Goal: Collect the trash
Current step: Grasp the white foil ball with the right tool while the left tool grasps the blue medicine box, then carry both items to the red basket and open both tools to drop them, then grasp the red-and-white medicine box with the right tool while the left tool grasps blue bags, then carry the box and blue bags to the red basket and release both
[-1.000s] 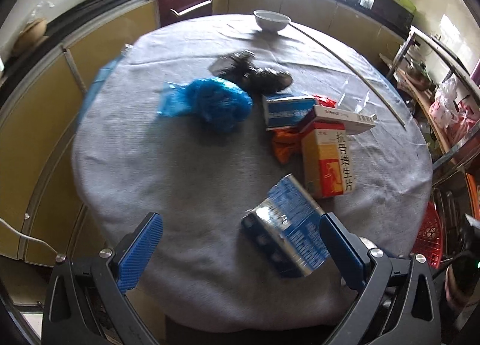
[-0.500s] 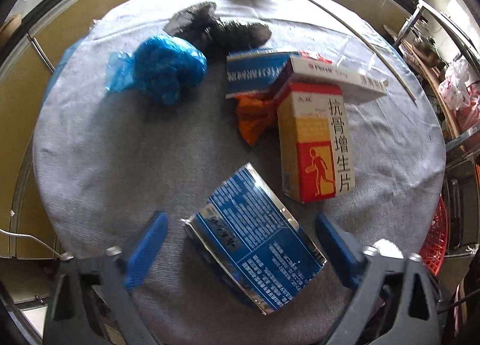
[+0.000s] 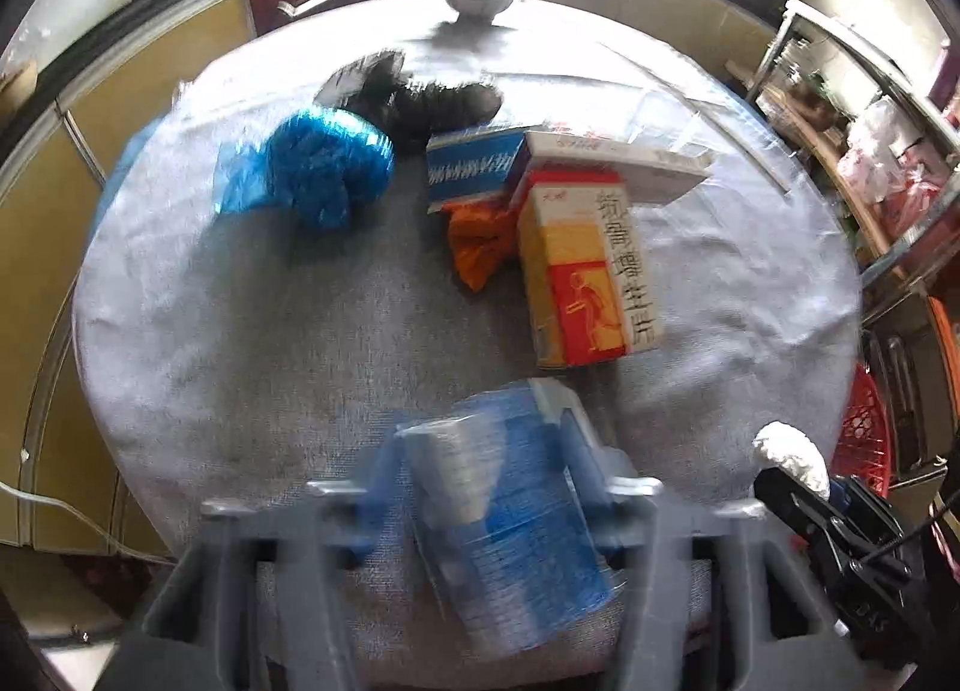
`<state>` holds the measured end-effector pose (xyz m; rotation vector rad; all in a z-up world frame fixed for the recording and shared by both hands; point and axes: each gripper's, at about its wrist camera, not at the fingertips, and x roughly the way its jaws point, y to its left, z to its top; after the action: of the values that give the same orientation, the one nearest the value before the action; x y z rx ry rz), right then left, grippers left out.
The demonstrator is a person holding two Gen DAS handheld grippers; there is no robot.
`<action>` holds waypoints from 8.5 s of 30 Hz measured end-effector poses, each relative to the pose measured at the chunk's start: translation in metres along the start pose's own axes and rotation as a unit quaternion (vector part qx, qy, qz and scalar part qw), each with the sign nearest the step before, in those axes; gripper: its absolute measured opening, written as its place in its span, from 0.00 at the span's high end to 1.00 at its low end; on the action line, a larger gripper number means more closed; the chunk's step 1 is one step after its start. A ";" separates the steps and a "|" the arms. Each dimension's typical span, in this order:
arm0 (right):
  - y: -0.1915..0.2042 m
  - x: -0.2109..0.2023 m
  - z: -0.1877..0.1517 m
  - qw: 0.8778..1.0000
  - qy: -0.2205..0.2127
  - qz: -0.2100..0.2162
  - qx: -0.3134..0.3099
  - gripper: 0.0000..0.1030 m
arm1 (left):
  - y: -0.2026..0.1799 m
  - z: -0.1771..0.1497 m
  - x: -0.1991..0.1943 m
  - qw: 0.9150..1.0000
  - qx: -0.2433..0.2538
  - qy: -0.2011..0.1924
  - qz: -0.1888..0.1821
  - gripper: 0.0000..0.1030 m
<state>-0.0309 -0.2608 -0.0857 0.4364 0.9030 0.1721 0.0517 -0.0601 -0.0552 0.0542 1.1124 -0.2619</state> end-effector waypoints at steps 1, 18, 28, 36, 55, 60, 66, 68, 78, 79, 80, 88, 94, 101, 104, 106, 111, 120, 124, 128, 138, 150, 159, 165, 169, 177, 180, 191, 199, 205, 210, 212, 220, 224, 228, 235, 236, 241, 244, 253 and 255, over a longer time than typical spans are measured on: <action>0.000 -0.002 0.000 1.000 -0.004 -0.001 0.000 0.60 | 0.000 -0.001 -0.001 1.000 0.001 0.006 -0.001 1.00; -0.010 -0.013 -0.004 1.000 -0.019 -0.011 0.007 0.60 | -0.027 -0.025 -0.024 0.997 0.069 -0.038 0.005 0.34; -0.025 -0.012 -0.003 0.999 -0.017 -0.021 0.028 0.60 | -0.057 -0.039 -0.003 0.990 0.137 -0.010 -0.015 0.27; -0.025 -0.010 -0.003 0.999 -0.017 -0.021 0.029 0.60 | -0.042 -0.039 0.017 0.994 0.095 0.028 -0.051 0.39; -0.067 -0.062 -0.010 0.994 -0.072 -0.059 0.064 0.60 | -0.133 -0.032 -0.014 0.968 0.221 -0.010 -0.120 0.52; -0.124 -0.098 -0.033 0.981 -0.092 -0.114 0.128 0.60 | -0.203 -0.029 -0.005 0.946 0.283 0.001 -0.156 0.52; -0.187 -0.139 -0.061 0.960 -0.111 -0.167 0.198 0.60 | -0.283 -0.035 0.016 0.920 0.347 0.033 -0.182 0.51; -0.201 -0.148 -0.066 0.955 -0.115 -0.172 0.213 0.60 | -0.304 -0.038 0.020 0.912 0.364 0.038 -0.186 0.51; -0.225 -0.161 -0.065 0.941 -0.128 -0.182 0.255 0.48 | -0.300 -0.025 0.026 0.919 0.345 0.043 -0.185 0.39; -0.224 -0.160 -0.063 0.941 -0.128 -0.183 0.255 0.48 | -0.294 -0.022 0.024 0.922 0.338 0.039 -0.187 0.39; -0.223 -0.160 -0.061 0.941 -0.129 -0.182 0.253 0.48 | -0.286 -0.021 0.021 0.923 0.334 0.035 -0.187 0.39; -0.188 -0.137 -0.024 0.958 -0.117 -0.168 0.201 0.48 | -0.194 -0.022 -0.007 0.946 0.292 -0.001 -0.144 0.39; -0.128 -0.091 0.020 0.982 -0.084 -0.108 0.133 0.48 | -0.076 -0.013 -0.026 0.979 0.175 -0.034 -0.097 0.39; -0.020 -0.023 0.067 0.998 -0.042 -0.001 0.041 0.47 | 0.059 -0.002 -0.029 0.995 0.063 -0.077 0.033 0.36; 0.021 0.002 0.079 0.999 -0.026 0.024 0.010 0.46 | 0.099 0.000 -0.025 0.995 0.018 -0.078 0.053 0.36; 0.046 0.019 0.086 0.999 -0.017 0.032 -0.005 0.46 | 0.115 0.003 -0.022 0.994 -0.002 -0.081 0.067 0.36; 0.086 0.053 0.093 0.999 -0.007 -0.008 -0.046 0.40 | 0.146 0.013 -0.016 0.992 -0.034 -0.091 0.085 0.35; 0.107 0.106 0.089 0.989 0.030 -0.124 -0.079 0.38 | 0.168 0.036 -0.002 0.991 -0.043 -0.095 0.089 0.35; 0.101 0.119 0.089 0.986 0.033 -0.147 -0.068 0.38 | 0.171 0.052 0.006 0.992 -0.044 -0.087 0.081 0.34; 0.087 0.122 0.088 0.990 0.037 -0.126 -0.051 0.51 | 0.173 0.075 0.013 0.993 -0.062 -0.079 0.054 0.34; 0.075 0.098 0.082 0.996 0.018 -0.079 -0.047 0.52 | 0.139 0.132 0.048 0.988 -0.147 -0.023 -0.045 0.30; 0.050 0.060 0.062 0.999 0.008 -0.037 -0.038 0.52 | 0.113 0.139 0.078 0.986 -0.153 -0.019 -0.071 0.46; 0.033 0.033 0.053 0.999 -0.015 -0.032 -0.028 0.52 | 0.109 0.119 0.055 0.989 -0.136 -0.033 -0.056 0.51; 0.023 0.010 0.048 0.999 -0.036 -0.033 -0.018 0.52 | 0.085 0.093 0.004 0.994 -0.079 -0.074 -0.031 0.51; 0.017 -0.003 0.045 0.998 -0.047 -0.034 -0.011 0.52 | 0.059 0.071 -0.028 0.995 -0.028 -0.096 -0.030 0.51; 0.003 -0.039 0.036 0.996 -0.079 -0.039 0.006 0.52 | 0.005 0.036 -0.054 0.992 0.050 -0.106 -0.038 0.51; -0.003 -0.051 0.032 0.995 -0.089 -0.042 0.014 0.52 | -0.013 0.027 -0.061 0.990 0.073 -0.111 -0.037 0.50; -0.012 -0.080 0.020 0.992 -0.113 -0.042 0.027 0.52 | -0.058 0.002 -0.081 0.981 0.135 -0.140 -0.017 0.50; -0.013 -0.092 0.020 0.991 -0.125 -0.035 0.034 0.52 | -0.076 -0.008 -0.090 0.974 0.161 -0.158 0.005 0.50; -0.014 -0.098 0.016 0.990 -0.130 -0.033 0.036 0.52 | -0.084 -0.012 -0.093 0.973 0.167 -0.158 0.007 0.50; -0.018 -0.105 0.015 0.989 -0.135 -0.034 0.043 0.52 | -0.089 -0.015 -0.096 0.972 0.171 -0.162 0.011 0.50; -0.020 -0.108 0.014 0.989 -0.138 -0.035 0.046 0.52 | -0.091 -0.016 -0.097 0.971 0.173 -0.164 0.012 0.50; -0.031 -0.116 0.006 0.987 -0.144 -0.046 0.058 0.52 | -0.098 -0.022 -0.091 0.970 0.183 -0.159 0.010 0.50; -0.042 -0.117 -0.002 0.986 -0.143 -0.050 0.075 0.52 | -0.104 -0.028 -0.082 0.970 0.192 -0.149 0.012 0.50; -0.052 -0.117 -0.005 0.985 -0.142 -0.053 0.086 0.52 | -0.111 -0.033 -0.077 0.968 0.204 -0.147 0.017 0.50; -0.071 -0.122 -0.007 0.981 -0.149 -0.061 0.108 0.52 | -0.131 -0.032 -0.069 0.961 0.234 -0.145 0.021 0.50; -0.074 -0.122 -0.007 0.980 -0.150 -0.063 0.112 0.52 | -0.134 -0.031 -0.067 0.960 0.239 -0.144 0.021 0.50; -0.097 -0.128 -0.007 0.975 -0.157 -0.073 0.139 0.52 | -0.159 -0.028 -0.061 0.953 0.267 -0.144 0.020 0.50; -0.110 -0.132 -0.006 0.972 -0.161 -0.079 0.154 0.52 | -0.174 -0.027 -0.059 0.948 0.284 -0.144 0.014 0.50; -0.144 -0.149 -0.007 0.960 -0.178 -0.100 0.190 0.52 | -0.209 -0.024 -0.056 0.934 0.324 -0.148 0.004 0.50; -0.149 -0.152 -0.008 0.958 -0.182 -0.104 0.195 0.52 | -0.216 -0.024 -0.055 0.932 0.331 -0.146 0.003 0.50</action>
<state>-0.1361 -0.4419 -0.0453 0.7093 0.6108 -0.2801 -0.0426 -0.2547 0.0016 0.6007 0.6877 -0.6122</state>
